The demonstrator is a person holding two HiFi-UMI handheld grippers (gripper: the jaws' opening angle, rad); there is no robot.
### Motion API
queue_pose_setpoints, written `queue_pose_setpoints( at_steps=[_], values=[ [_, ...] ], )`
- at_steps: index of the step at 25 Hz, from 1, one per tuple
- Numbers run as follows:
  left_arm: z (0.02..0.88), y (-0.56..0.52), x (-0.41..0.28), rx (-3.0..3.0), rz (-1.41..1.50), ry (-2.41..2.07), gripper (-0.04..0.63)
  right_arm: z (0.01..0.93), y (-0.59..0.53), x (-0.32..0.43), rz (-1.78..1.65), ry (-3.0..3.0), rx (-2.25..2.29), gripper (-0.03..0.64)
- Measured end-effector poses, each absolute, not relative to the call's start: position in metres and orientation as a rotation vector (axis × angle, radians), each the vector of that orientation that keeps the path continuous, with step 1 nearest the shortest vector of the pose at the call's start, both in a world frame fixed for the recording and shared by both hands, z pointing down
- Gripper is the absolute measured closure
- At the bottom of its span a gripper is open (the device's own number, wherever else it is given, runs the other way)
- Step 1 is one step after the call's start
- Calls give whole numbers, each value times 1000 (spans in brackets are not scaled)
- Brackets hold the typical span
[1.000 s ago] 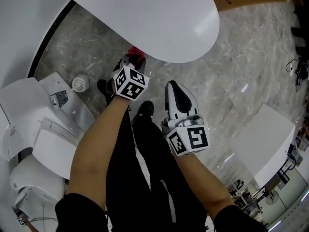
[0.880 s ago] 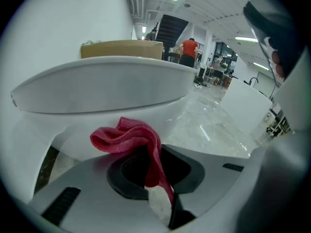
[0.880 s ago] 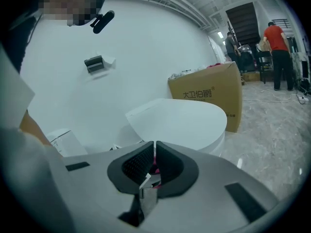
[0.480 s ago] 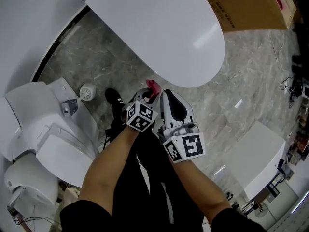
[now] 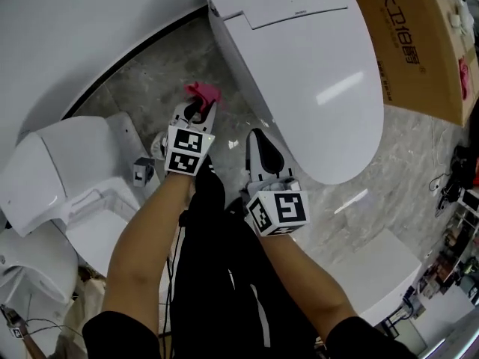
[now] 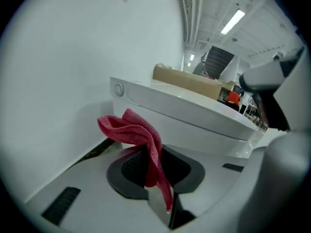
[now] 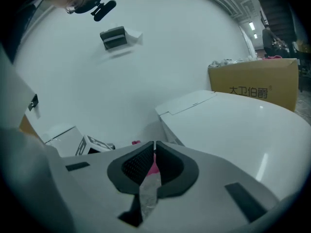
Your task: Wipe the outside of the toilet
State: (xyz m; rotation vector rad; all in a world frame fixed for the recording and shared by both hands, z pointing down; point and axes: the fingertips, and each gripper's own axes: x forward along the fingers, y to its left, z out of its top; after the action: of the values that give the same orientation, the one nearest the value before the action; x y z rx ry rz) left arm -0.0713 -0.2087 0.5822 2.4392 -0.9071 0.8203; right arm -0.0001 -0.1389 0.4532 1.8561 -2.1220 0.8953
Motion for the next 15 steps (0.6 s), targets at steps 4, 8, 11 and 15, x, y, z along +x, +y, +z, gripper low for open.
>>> queue_pose_setpoints(
  at_steps=[4,8,11,15],
  values=[
    [580,-285,-83,2499,797,-954,520,478,-179,-14,902,-2058,1885,578],
    [595,-351,-87,2554,845,-961,520,506,-207,-17,962,-1964,1954,578],
    [612,-389,-78,2581,861,-937,520,525,-220,-18,976,-1937,1963,578],
    [629,-431,-74,2548,824,-991,520,557,-228,-17,1027,-1881,1979,578]
  ],
)
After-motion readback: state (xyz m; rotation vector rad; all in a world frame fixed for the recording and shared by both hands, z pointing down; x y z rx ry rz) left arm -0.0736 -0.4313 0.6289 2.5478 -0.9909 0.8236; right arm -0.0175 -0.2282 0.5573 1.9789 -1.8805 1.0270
